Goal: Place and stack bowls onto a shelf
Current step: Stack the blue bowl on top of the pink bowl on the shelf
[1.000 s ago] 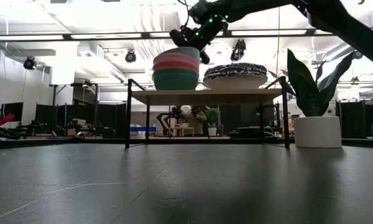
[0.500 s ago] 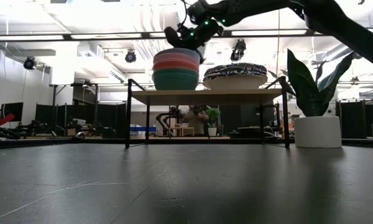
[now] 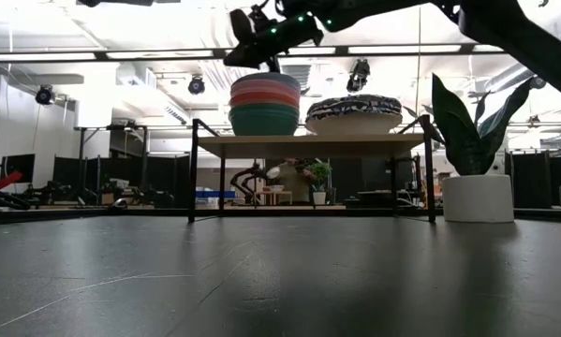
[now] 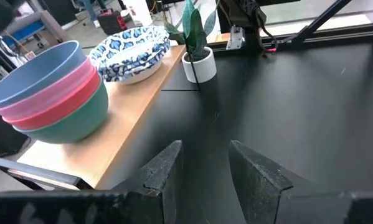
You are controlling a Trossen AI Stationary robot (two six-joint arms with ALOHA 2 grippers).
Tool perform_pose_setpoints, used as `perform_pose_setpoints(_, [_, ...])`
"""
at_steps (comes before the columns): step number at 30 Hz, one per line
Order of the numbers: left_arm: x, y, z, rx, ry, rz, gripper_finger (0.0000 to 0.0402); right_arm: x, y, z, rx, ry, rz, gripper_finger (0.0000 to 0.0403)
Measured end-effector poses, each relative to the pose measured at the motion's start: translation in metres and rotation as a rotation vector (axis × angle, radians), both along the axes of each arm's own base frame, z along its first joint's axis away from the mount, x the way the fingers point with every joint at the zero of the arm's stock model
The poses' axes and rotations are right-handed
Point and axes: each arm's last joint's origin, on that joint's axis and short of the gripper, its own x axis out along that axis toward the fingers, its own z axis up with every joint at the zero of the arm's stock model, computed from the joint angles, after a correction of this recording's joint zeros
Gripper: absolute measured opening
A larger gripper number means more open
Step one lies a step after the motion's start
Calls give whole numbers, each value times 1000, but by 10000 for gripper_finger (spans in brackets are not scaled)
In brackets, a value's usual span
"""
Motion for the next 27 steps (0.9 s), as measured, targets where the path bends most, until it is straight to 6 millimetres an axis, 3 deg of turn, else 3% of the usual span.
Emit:
perform_pose_setpoints(4, [0,0,-3,-14,-4,7,115,2,9,-8,-25,-6,22,8])
perform_pose_setpoints(9, [1,0,-4,-24,-7,11,115,-23,17,-9,-53,-42,9,8])
perform_pose_setpoints(17, [2,-1,-2,-19,-20,6,115,-66,24,-45,-43,5,-135,8])
perform_pose_setpoints(23, [3,0,0,-9,-44,34,115,-77,28,-76,11,-39,-157,8])
perform_pose_setpoints(27, [5,-2,2,-3,-65,26,115,-78,29,-81,14,-61,-159,8])
